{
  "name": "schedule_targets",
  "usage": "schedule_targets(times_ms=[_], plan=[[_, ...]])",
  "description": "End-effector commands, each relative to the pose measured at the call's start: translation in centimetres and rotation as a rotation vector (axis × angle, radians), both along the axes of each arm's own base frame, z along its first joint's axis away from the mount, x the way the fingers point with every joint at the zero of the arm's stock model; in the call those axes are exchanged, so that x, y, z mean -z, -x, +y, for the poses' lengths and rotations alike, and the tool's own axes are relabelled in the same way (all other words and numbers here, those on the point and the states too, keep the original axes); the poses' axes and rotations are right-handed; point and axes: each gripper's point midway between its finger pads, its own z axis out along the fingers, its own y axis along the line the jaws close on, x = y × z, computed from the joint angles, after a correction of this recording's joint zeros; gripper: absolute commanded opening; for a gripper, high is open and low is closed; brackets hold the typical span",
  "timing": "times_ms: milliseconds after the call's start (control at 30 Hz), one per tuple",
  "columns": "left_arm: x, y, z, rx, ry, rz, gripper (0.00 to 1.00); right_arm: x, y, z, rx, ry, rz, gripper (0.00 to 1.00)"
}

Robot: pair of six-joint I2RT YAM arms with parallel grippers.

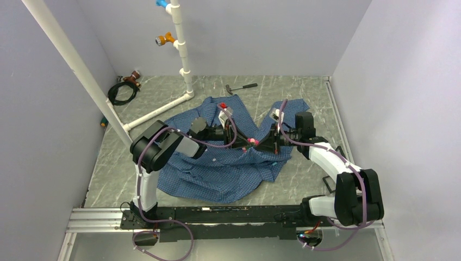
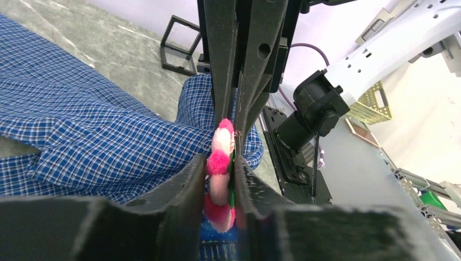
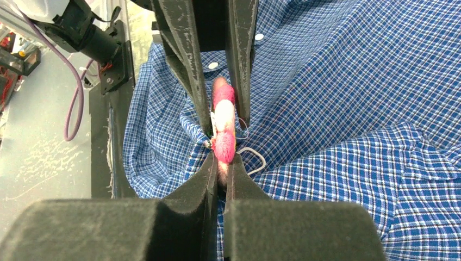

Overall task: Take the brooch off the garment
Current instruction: Remove the brooch from the clothes.

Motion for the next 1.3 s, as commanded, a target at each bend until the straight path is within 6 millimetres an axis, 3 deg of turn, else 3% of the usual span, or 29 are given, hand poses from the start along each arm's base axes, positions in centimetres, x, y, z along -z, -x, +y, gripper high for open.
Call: schedule_targets(times_ms=[0,133,233,400,600,733,1067,1267], plan=[[-2.2,-1.4,0.8,-0.098,0.007,-0.163,0.37,-1.5,-0.6,0.1,0.019,-0.017,-0.045,0.00],[-2.3,-2.2,1.8,-0.163,-0.046,-0.266,0.50,-1.2,-0.5,-0.2,0.060,0.008,0.003,0.00],[-2.1,-2.4,2.3,-0.182,-0.098,-0.333,0.55,-1.2,-0.5,-0.3,0.079,0.015,0.011,0.00],[-1.9,-2.4,2.7,-0.214,-0.196,-0.413,0.53,-1.3,-0.7,-0.3,0.094,0.014,0.025,0.00],[-1.7,-3.3,2.0,-0.266,-0.361,-0.343,0.56,-1.0,-0.6,0.3,0.080,0.015,0.035,0.00],[-2.2,-3.2,0.9,-0.276,-0.362,-0.375,0.52,-0.8,-0.7,0.5,0.079,0.021,0.041,0.00],[-2.3,0.0,-0.6,-0.123,-0.300,-0.320,0.53,-0.5,-0.8,0.3,0.089,0.040,0.035,0.00],[-1.7,-0.7,-0.9,-0.176,-0.333,-0.326,0.45,-0.6,-0.8,0.5,0.080,0.029,0.041,0.00]])
